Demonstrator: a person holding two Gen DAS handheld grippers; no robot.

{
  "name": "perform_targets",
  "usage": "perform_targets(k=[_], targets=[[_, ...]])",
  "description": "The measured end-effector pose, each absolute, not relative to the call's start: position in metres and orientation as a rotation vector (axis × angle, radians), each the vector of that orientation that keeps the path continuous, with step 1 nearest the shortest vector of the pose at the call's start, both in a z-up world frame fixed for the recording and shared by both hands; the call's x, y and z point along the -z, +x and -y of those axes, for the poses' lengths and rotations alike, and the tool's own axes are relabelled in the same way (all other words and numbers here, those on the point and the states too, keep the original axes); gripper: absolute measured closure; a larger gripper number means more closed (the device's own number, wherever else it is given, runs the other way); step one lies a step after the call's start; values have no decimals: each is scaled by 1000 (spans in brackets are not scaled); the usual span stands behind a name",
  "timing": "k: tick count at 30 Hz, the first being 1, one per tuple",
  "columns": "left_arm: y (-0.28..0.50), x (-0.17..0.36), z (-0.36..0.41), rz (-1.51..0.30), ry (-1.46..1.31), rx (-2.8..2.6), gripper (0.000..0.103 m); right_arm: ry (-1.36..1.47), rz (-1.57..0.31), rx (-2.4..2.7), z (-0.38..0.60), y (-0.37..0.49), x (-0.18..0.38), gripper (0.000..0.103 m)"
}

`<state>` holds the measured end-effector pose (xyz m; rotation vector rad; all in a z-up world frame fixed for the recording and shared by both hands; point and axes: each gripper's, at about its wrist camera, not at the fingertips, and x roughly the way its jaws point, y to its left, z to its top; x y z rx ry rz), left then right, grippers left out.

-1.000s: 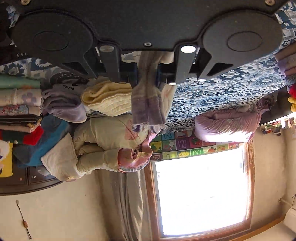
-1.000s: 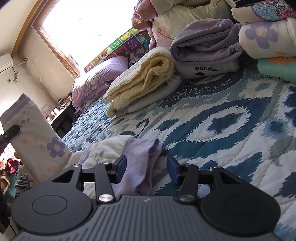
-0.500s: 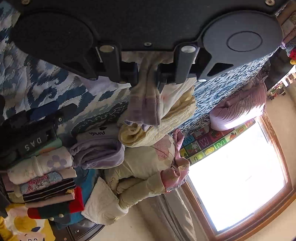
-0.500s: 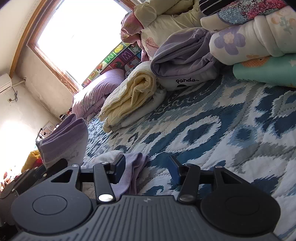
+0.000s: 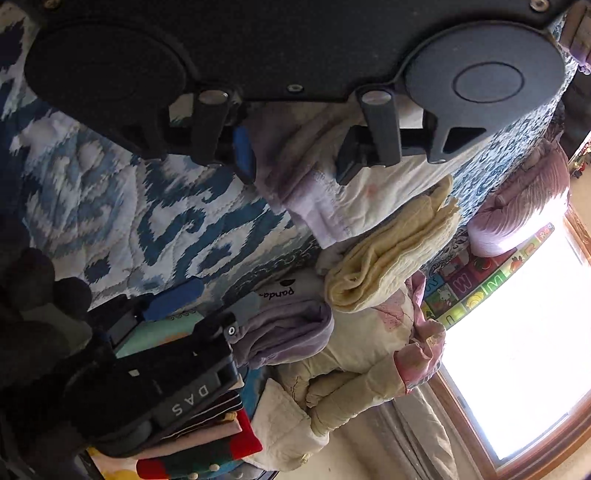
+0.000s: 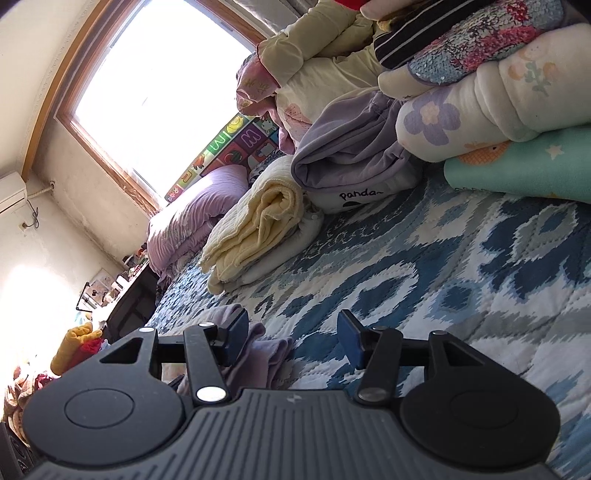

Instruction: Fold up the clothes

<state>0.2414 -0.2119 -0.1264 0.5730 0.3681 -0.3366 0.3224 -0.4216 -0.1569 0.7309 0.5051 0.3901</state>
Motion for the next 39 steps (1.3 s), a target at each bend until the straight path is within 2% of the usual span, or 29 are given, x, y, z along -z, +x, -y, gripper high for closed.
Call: perform_targets(k=[4,10,15,19,22,25,26,36,38,39], targets=[[219,92,180,-377,417,429,66,729,-456,-380,422,318,152,49],[223,50,101,-328,254,250,66,611,-350,-431,393,311,131,50],[264,41,40,-344,45,118,69,421,-292,-503,339,309,113,53],[285,58,32,-358,-15,146,68,303,-240,-543,307,305,104,54],[298,108,36,-492,18,215,68,237,-300,-530,293,312,108,54],[292,142,53,-455,147,202,68,137,-586,-504,278,338,140,54],[292,139,55,-462,152,199,68,128,-602,-491,278,340,146,48],[295,133,44,-477,104,230,68,178,-617,-479,282,333,150,48],[291,120,30,-479,39,255,64,171,-601,-465,280,334,147,47],[287,112,21,-468,-8,260,55,158,-579,-453,278,329,144,46]])
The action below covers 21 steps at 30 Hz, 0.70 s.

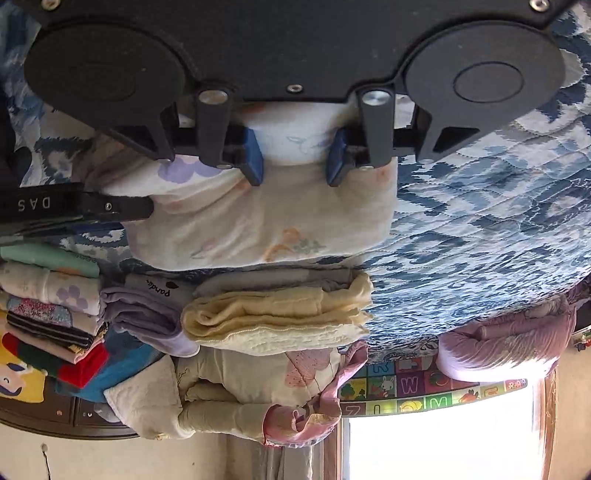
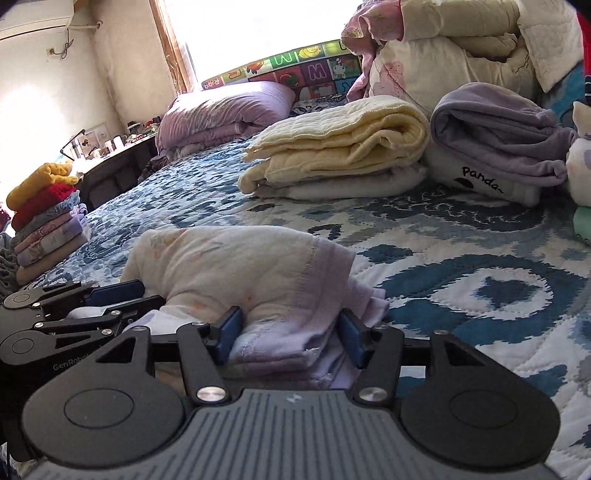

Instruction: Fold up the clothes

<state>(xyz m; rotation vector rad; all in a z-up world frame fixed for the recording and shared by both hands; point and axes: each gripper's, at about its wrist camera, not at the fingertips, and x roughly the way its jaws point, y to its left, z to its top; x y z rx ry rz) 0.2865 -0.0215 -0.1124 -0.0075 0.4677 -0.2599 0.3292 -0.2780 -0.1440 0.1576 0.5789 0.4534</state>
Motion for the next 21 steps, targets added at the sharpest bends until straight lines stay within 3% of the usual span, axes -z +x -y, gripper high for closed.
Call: perform_targets(k=[1,2,6,12,17,21], targets=[[282,105,13,-456,-54,264,43,139,-541,-431,276,322,139,45],[280,100,2,-447,-110,259,40,128,-517,-413,275,317,136,41],[286,99,-47,-496,-404,235,36,252,-518,-369,291,303,134,27],[294,131,-69,-676,-766,263,35,704,-626,-380,333,315,160,24],[296,150,-64,-730,-881,278,31,880,-674,-399,334,327,178,25],[292,144,-54,-692,-826,284,43,817,-693,-385,316,334,178,45]])
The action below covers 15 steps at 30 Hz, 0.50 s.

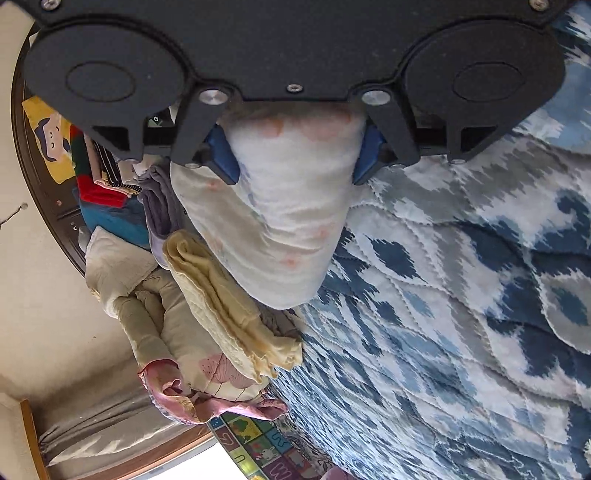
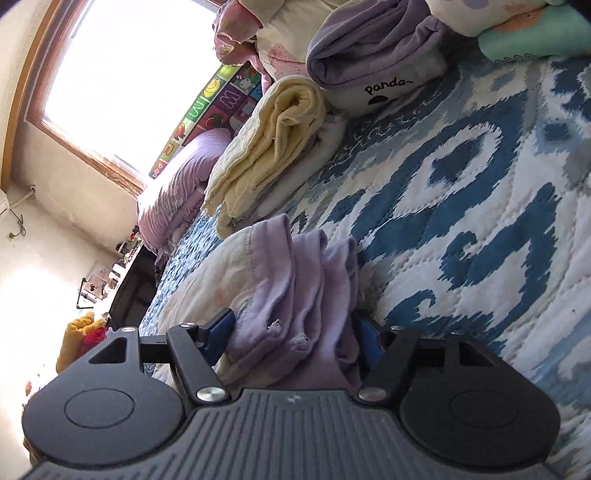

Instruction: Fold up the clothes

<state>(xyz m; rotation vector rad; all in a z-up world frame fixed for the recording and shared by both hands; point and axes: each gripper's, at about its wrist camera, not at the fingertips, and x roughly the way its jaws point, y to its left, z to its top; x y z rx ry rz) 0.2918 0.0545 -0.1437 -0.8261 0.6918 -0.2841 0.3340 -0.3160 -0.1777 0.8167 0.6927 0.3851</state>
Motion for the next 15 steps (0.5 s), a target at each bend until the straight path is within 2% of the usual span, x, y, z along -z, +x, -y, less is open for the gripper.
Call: perform_targets(k=[3,6,10,15], targets=[[290,138,-57,-651,-805,299,49,814,-686,-415,311,336,177,56],[285,119,-59,-591,-820,343,50,845,-641,-444,316,334,171,62],[297,86,-57,-509,-862,390,50,893,-542,-489,327,332,148,62],[355,39,-57,-430,-926,438,50,881,-453,-522,336,362,94,62]])
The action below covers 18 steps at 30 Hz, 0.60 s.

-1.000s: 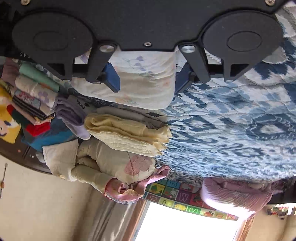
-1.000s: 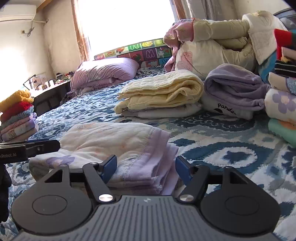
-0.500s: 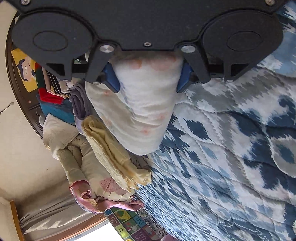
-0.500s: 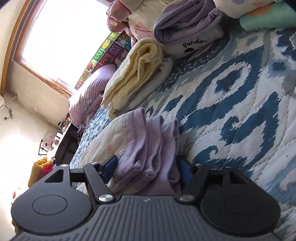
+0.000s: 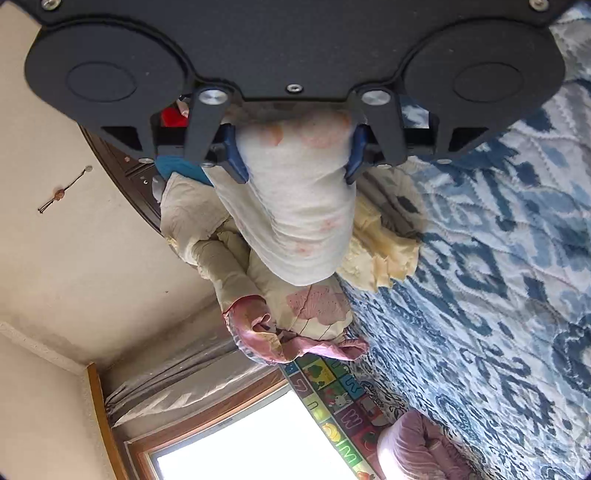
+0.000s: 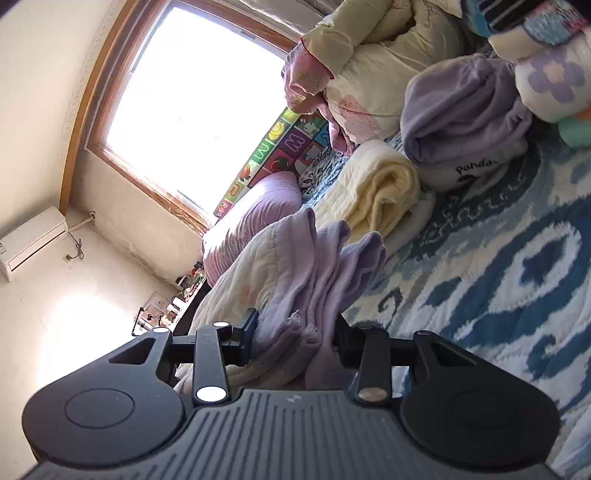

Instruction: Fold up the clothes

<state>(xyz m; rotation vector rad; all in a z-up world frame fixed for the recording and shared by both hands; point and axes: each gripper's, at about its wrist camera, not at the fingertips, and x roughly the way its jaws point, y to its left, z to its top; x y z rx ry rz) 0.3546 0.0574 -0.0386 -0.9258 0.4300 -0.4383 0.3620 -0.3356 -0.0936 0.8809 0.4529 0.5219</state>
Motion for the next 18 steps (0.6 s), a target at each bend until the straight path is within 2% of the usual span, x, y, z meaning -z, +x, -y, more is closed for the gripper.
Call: perform_targets(k=[5,9,11,12,14,15,17,18], targets=[[431,2,-52,-335,-1001,527,50,825,-337,-561,344,425,27,62],[493,4,-45,-301,-1019,583,50,838,-236,-581,358,479,1,62],[530,30,-39,-346,-1043,575,50,861,-199,-564,366,508,8,62],[546,44,-36,-388,-1022,539,49,877,-220,-534,368,524,21,62],[587,95,-20,-663,-916,310,50,886,-327,-437,366,559,55,60],[597,122,-20,-692,-969,273,43,849,-438,-372,357,578,80,57],[600,130,-24,-661,-1016,288,43,757,-666,-243,340,616,132,61],[600,125,-21,-663,-981,280,42,753,-667,-232,338,622,134,60]])
